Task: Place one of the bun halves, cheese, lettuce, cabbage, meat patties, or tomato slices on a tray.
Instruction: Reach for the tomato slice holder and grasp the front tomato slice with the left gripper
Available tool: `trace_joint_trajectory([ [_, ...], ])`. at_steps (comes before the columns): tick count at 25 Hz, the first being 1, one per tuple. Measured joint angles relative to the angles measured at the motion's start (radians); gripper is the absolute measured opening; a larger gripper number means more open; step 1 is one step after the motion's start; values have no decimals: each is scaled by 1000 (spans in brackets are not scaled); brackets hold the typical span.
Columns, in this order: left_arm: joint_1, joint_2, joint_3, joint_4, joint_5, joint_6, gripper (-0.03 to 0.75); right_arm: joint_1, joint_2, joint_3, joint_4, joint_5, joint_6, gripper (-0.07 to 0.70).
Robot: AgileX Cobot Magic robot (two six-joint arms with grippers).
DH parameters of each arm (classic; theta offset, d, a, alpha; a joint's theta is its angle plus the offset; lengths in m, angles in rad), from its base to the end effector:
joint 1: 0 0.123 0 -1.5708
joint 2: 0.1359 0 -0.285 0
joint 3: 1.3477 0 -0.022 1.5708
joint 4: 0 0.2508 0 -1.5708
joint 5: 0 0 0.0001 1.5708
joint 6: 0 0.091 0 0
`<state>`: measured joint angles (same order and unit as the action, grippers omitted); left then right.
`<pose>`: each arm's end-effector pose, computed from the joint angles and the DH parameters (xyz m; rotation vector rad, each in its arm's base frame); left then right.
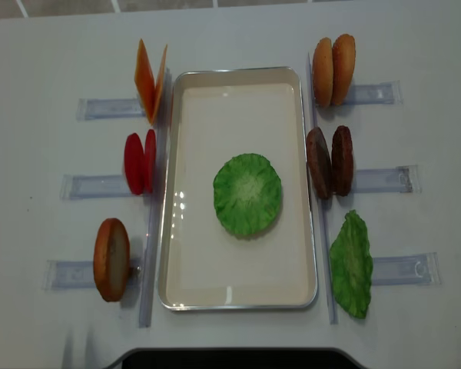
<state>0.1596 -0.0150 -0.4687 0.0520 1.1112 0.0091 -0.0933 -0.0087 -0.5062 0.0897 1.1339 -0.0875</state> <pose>-0.0065 0.0033 0.2646 -0.1624 2.1079 0.1637 -0.0095 0.0083 0.2734 -0.0029 2.0991 -0.0007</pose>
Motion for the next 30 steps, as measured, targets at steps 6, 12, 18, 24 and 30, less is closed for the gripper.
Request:
trace_joint_trajectory([
  [6, 0, 0, 0, 0, 0, 0, 282, 0, 0, 0, 0, 0, 0, 539],
  [12, 0, 0, 0, 0, 0, 0, 282, 0, 0, 0, 0, 0, 0, 539],
  [18, 0, 0, 0, 0, 0, 0, 282, 0, 0, 0, 0, 0, 0, 539],
  [24, 0, 2, -5, -1, 6, 0, 284, 0, 0, 0, 0, 0, 0, 539],
  [30, 0, 204, -32, -11, 47, -18, 422, 0, 0, 0, 0, 0, 0, 539],
])
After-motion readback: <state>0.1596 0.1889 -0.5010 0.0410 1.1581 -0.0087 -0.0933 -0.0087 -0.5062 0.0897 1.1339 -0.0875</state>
